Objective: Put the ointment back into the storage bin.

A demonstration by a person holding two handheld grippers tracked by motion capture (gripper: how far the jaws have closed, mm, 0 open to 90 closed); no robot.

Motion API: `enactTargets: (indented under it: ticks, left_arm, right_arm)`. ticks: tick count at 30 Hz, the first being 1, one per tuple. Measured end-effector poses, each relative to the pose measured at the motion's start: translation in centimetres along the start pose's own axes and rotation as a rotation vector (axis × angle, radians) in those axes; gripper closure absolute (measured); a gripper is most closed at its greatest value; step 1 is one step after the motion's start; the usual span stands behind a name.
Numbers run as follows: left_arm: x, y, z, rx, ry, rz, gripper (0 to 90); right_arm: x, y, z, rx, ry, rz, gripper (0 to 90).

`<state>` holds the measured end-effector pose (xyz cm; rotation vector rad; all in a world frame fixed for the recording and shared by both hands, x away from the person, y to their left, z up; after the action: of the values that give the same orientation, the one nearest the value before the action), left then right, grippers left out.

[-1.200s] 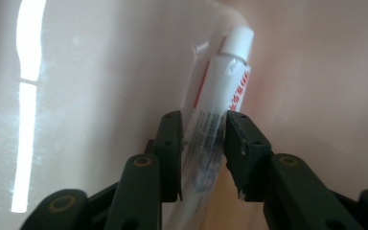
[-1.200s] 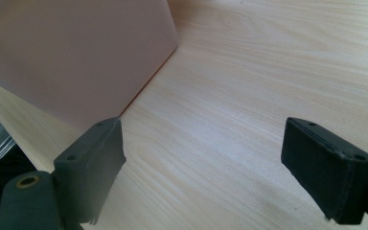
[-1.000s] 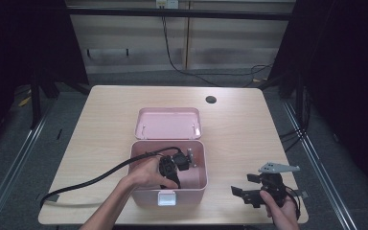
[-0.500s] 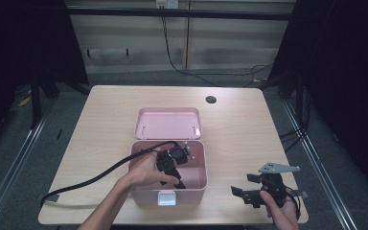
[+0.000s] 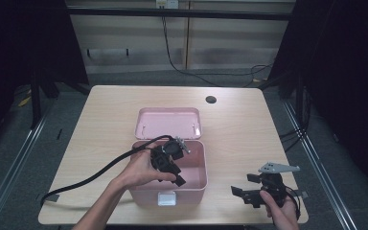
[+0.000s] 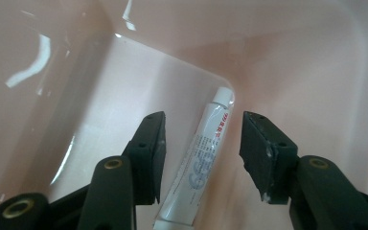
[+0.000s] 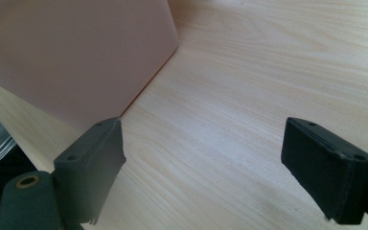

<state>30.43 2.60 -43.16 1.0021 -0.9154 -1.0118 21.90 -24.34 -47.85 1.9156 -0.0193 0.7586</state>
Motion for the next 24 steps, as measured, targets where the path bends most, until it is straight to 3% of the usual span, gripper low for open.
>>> enactTargets:
  ticks: [15, 20, 24]
  left_arm:
    - [-1.3, 3.3, 1.1, 0.050, -0.005, 0.075, 50.3]
    - [-2.1, 4.7, 1.3, 0.104, -0.011, 0.077, 50.8]
    - [-2.7, 5.6, 1.6, 0.125, -0.004, 0.095, 51.2]
  right_arm:
    - [0.0, 0.0, 0.0, 0.000, -0.001, 0.001, 14.2]
    - [0.0, 0.0, 0.0, -0.001, -0.001, 0.000, 14.1]
    - [0.0, 0.0, -0.1, 0.000, -0.003, 0.000, 14.2]
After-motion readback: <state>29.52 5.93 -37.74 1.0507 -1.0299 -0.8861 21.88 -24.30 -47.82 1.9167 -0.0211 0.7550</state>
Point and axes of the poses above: each handheld gripper's, and its own axes: y roughly backward along the jaws, x roughly out of its top, z roughly to its right, the point moved 4 cm from there along -y, roughly forward along the jaws, and after that the axes turned 15 degrees about -z, right-handed, at the moved point
